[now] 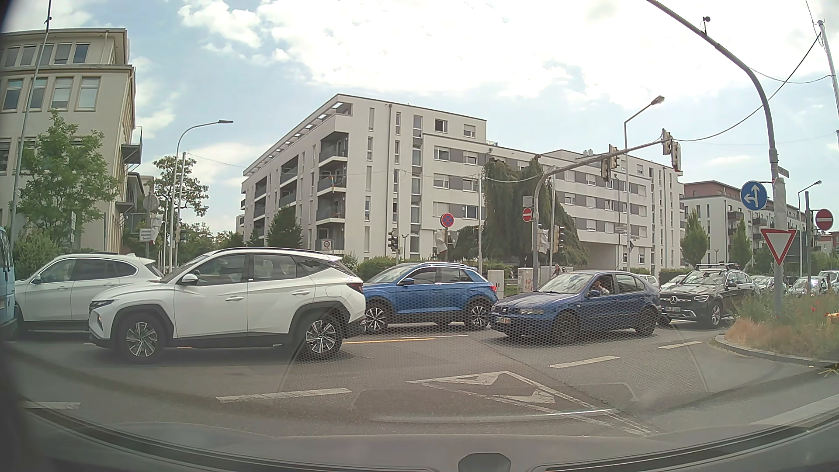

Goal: Follow the waypoints while adhering to traffic rules and regulations

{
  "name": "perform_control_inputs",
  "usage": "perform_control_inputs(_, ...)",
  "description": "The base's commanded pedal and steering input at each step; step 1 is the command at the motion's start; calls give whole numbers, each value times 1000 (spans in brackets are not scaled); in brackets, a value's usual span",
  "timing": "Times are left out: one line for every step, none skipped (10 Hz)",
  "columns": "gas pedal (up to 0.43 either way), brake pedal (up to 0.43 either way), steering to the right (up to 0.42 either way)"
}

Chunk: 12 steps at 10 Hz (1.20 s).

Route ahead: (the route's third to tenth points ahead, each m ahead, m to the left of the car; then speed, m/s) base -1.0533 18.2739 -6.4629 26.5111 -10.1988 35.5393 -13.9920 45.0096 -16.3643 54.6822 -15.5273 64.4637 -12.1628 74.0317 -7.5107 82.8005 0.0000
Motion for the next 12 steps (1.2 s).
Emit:
perform_control_inputs(0, 335, -883)
perform_control_inputs(0, 335, -883)
perform_control_inputs(0, 335, -883)
perform_control_inputs(0, 335, -883)
perform_control_inputs(0, 335, -883)
perform_control_inputs(0, 335, -883)
perform_control_inputs(0, 335, -883)
perform_control_inputs(0, 335, -883)
perform_control_inputs(0, 335, -883)
perform_control_inputs(0, 335, -883)
perform_control_inputs(0, 335, -883)
perform_control_inputs(0, 335, -883)
